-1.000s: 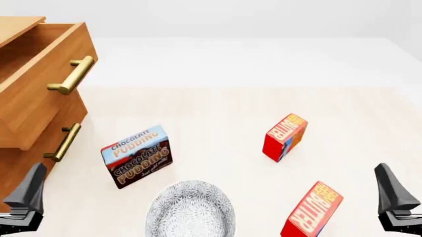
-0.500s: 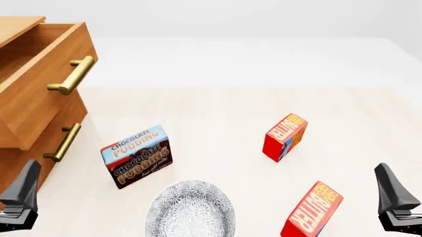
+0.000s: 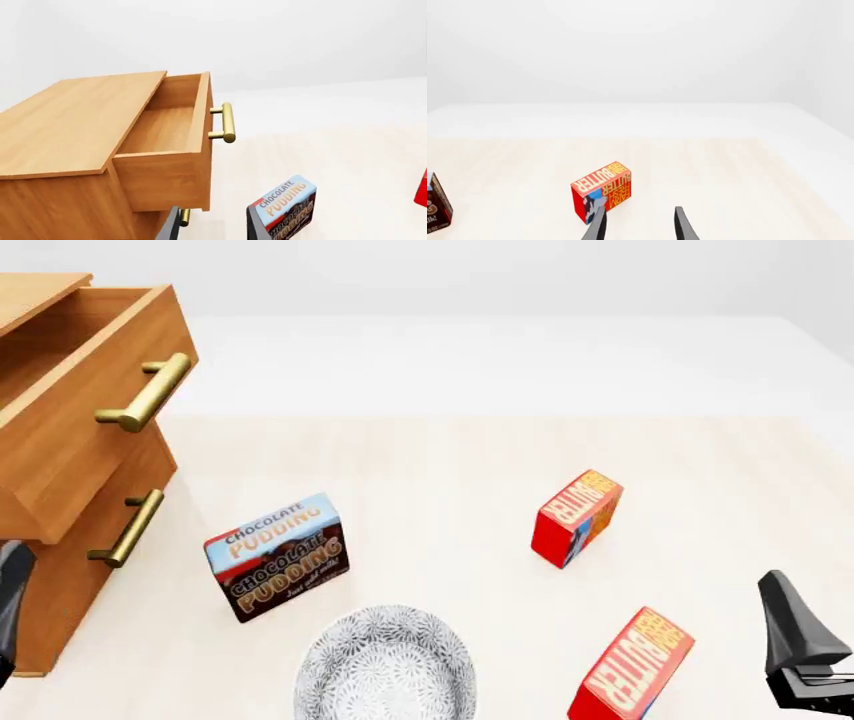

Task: Put the butter at the front in the top drawer of the cabinet and close it.

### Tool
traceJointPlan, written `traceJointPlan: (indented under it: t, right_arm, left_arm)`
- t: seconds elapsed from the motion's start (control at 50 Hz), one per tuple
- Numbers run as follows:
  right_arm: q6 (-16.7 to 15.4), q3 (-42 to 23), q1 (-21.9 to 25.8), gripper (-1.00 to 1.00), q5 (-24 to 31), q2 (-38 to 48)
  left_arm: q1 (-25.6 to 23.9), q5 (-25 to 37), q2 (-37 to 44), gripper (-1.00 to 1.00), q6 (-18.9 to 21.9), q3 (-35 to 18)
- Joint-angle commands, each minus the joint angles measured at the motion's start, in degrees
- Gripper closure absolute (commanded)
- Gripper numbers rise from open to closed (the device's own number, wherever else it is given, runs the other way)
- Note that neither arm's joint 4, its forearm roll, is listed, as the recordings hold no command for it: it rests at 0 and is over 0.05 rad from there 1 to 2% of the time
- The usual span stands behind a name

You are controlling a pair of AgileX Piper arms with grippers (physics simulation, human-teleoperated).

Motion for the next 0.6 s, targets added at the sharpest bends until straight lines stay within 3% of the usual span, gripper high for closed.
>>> traceJointPlan:
  t: [0.02,0.04,0.28,0.42,0.6]
  right_arm:
    - [-0.02,0.03,0.00,-1.00,-0.07,0.02]
    - [-0.03,0.03,0.01,-1.00,-0.07,0.02]
    - [-0.02,0.03,-0.01,-1.00,-0.07,0.03]
    - [-0.03,0.03,0.01,-1.00,-0.07,0.03]
    - [-0.03,0.03,0.00,-1.00,-0.07,0.03]
  left_arm:
    - [0.60,5.28,4.70,-1.00,-1.97,-6.65]
    - [2.25,6.05,5.61,-1.00,-2.05,-7.43]
    - [1.95,12.10,12.81,-1.00,-2.69,-17.94]
    - [2.18,16.99,18.57,-1.00,-6.16,-24.26]
    - [2.98,21.44,23.47,-1.00,-6.71,-30.20]
